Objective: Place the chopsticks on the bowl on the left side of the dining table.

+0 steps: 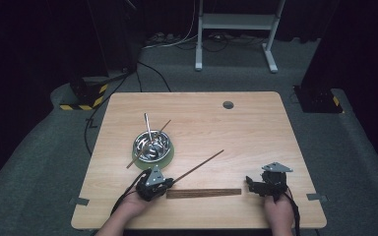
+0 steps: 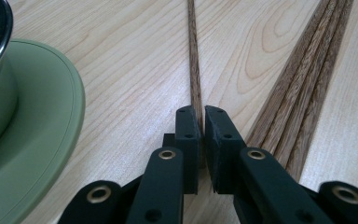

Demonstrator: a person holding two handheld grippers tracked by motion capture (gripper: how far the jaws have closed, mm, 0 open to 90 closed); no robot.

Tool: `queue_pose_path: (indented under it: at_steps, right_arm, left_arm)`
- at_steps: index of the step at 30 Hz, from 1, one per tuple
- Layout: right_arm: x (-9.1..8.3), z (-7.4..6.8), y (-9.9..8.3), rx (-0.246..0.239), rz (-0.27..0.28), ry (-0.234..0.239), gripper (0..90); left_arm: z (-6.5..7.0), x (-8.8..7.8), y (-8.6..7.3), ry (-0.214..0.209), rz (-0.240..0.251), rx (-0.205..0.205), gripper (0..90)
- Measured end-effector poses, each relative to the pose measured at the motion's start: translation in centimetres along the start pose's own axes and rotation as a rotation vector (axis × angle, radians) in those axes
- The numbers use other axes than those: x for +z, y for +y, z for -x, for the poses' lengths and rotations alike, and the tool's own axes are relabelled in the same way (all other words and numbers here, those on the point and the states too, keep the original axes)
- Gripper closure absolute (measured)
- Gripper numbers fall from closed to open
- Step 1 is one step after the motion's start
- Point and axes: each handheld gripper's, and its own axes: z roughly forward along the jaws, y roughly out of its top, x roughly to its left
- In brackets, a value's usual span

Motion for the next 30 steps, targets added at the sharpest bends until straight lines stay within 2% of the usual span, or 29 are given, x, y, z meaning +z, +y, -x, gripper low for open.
queue_pose_path:
  at_steps: [5,9,14,17,20,21,24,30]
  right_arm:
    - [0.0,0.0,0.0,0.000,0.000,0.001,10.3]
    - [0.0,0.0,0.0,0.000,0.000,0.000,10.3]
    - [0.0,0.0,0.0,0.000,0.000,0.001,10.3]
    - [0.0,0.0,0.0,0.000,0.000,0.000,10.3]
    - [0.0,0.0,0.0,0.000,0.000,0.000,10.3]
    - [0.0,0.0,0.0,0.000,0.000,0.000,10.3]
    - [0.0,0.0,0.0,0.000,0.000,0.000,10.3]
    - [0.0,0.0,0.0,0.000,0.004,-0.002,10.3]
  left_arm:
    - [-0.1,-0.3,-0.2,0.007,-0.006,0.003,83.5]
    - [-0.5,-0.7,-0.3,0.022,0.004,-0.023,82.3]
    - [-0.4,-0.1,0.0,0.049,0.003,-0.041,69.8]
    - [-0.2,0.2,0.1,0.051,0.003,-0.035,66.3]
    - [-0.3,0.4,0.3,0.042,-0.003,-0.044,66.3]
    - [-0.4,0.4,0.3,0.028,-0.003,-0.073,66.7]
    - [-0.6,0.4,0.3,0.023,0.000,-0.094,69.5]
    - [-0.6,0.3,0.2,0.021,0.000,-0.092,76.7]
